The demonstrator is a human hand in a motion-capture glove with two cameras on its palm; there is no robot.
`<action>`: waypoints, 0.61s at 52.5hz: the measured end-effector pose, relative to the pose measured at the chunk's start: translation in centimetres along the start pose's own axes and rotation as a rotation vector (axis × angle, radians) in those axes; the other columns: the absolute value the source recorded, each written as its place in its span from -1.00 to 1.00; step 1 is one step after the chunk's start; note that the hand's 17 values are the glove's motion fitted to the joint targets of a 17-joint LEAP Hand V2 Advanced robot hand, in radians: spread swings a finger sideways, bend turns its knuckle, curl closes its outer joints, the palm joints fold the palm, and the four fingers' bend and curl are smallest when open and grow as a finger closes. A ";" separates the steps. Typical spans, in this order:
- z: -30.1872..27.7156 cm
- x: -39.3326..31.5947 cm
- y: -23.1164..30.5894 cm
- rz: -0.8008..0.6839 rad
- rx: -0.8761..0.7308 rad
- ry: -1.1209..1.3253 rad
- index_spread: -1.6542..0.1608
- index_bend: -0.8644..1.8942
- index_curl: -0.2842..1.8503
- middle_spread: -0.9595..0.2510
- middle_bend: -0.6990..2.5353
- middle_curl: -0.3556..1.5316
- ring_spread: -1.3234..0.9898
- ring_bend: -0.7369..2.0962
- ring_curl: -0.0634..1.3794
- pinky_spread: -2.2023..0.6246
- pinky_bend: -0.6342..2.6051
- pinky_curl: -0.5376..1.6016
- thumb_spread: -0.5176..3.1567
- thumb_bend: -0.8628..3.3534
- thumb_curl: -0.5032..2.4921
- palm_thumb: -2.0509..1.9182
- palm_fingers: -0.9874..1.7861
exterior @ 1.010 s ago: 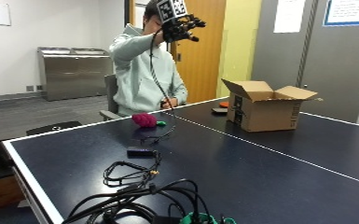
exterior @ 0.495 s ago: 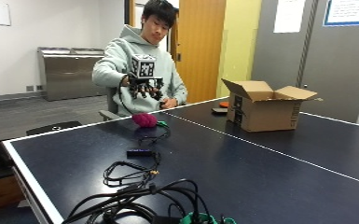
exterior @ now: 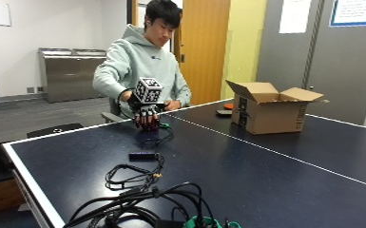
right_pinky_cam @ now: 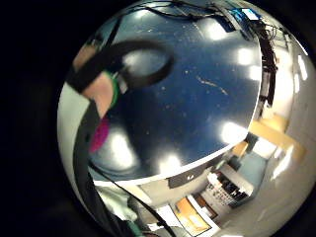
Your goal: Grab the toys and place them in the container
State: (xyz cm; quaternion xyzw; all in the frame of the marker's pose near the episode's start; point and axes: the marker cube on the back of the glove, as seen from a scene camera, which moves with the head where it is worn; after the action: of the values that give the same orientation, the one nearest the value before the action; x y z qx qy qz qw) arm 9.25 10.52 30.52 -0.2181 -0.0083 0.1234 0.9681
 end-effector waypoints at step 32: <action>-15.6 -0.7 -0.9 -0.106 -0.283 0.065 0.50 -0.11 -0.54 0.19 -0.03 -0.03 -0.17 0.33 -0.21 0.28 -0.01 -0.10 -0.34 -0.56 -0.18 0.35 0.54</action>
State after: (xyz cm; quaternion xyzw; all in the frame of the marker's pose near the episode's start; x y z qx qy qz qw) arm 9.87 3.03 16.77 -0.3557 -0.0057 0.0627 0.9325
